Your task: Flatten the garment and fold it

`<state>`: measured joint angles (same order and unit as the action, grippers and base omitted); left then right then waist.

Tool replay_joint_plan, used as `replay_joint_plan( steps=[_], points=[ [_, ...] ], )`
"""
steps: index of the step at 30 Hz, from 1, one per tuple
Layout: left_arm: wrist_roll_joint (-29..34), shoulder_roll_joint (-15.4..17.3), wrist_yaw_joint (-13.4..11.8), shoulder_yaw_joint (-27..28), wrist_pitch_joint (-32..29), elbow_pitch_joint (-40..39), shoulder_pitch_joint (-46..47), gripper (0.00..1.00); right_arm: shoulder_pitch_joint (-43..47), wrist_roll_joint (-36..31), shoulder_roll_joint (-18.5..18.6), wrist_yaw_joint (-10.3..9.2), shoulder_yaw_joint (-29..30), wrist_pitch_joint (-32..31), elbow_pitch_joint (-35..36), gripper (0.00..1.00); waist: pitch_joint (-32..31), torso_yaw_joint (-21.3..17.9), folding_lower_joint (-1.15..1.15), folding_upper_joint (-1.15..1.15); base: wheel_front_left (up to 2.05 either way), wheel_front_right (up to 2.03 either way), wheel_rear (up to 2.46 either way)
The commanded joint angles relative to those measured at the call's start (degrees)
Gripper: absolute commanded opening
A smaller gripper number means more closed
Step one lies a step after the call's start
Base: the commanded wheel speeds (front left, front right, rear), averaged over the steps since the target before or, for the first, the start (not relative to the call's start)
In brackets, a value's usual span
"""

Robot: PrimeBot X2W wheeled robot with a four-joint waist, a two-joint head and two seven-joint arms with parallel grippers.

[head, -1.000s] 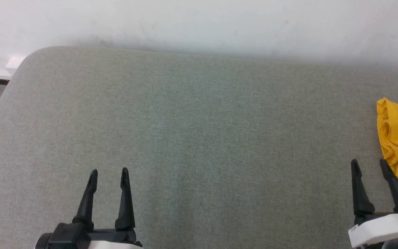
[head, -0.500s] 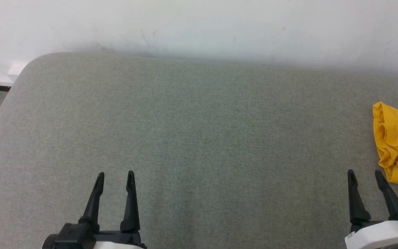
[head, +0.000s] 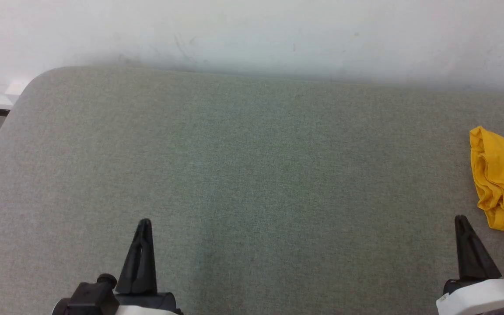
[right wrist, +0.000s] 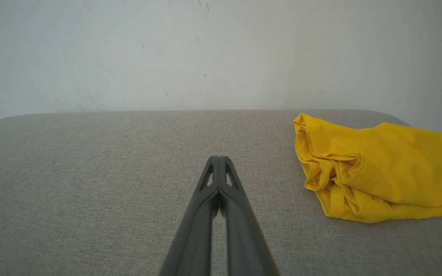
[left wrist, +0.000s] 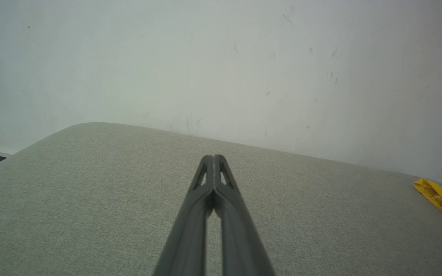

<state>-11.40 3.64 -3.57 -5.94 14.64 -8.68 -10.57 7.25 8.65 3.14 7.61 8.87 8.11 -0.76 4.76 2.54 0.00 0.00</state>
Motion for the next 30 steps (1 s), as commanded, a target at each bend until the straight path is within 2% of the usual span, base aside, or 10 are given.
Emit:
replay_joint_plan(
  steps=[1, 30],
  points=[
    [0.0, 0.0, 0.0, 0.0, 0.0, 0.0, 0.0, 0.00, 0.0, 0.0, 0.0, 0.00, 0.0, 0.0, 0.0, 0.00, 0.0, 0.0, 0.00, 0.00, 0.00, 0.00, 0.00],
    [2.6, -0.2, 0.8, 1.4, -3.4, 2.0, 2.5, 0.00, -1.7, -2.0, -0.1, -0.03, -2.1, -1.9, 0.2, 0.00, -1.1, -0.6, 0.00, 0.00, 0.00, 0.00, 0.00]
  ],
)
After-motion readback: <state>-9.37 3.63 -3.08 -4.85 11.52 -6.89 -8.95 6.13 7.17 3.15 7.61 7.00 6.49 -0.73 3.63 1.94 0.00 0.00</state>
